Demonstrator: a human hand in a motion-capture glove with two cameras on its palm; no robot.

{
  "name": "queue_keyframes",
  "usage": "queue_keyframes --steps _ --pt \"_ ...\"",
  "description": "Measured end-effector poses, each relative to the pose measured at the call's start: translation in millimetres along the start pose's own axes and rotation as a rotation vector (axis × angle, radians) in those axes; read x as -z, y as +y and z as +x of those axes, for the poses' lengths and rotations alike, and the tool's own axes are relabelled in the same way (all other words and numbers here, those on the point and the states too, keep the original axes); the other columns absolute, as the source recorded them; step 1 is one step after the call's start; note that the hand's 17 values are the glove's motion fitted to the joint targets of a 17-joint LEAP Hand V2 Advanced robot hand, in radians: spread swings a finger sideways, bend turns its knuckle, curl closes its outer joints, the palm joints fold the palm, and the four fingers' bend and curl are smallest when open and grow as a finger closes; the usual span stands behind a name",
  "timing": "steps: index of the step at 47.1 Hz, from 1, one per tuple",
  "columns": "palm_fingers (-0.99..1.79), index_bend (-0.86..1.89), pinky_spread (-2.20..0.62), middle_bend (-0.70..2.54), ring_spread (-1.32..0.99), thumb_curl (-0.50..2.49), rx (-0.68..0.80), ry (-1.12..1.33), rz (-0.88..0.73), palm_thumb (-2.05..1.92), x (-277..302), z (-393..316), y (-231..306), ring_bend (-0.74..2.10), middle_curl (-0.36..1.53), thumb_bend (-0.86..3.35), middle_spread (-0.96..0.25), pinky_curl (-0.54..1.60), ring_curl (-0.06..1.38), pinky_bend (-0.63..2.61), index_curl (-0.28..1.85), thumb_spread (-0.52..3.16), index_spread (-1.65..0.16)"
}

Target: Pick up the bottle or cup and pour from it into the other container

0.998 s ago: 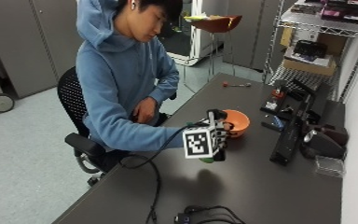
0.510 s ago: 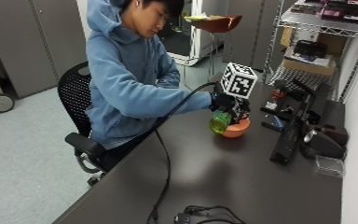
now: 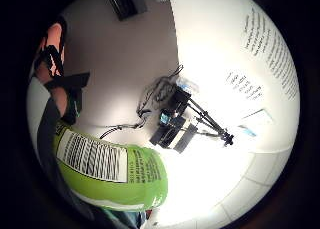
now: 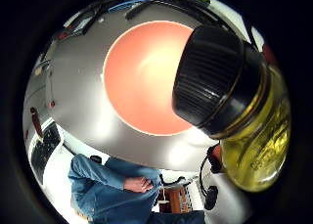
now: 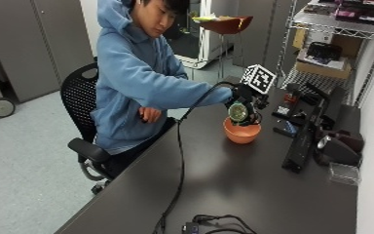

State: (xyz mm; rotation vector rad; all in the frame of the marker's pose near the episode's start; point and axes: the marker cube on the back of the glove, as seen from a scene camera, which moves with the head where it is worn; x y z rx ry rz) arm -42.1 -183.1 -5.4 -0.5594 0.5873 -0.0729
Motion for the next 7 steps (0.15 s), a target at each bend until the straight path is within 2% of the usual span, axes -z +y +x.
queue_keyframes --steps 7 --pt "1.23 0.15 -0.26 0.47 -0.19 0.72 -0.006 -0.001 -0.004 1.06 0.1 0.1 -0.9 0.64 0.54 -0.04 -0.11 0.43 0.49 0.47 0.43 0.06 -0.17"
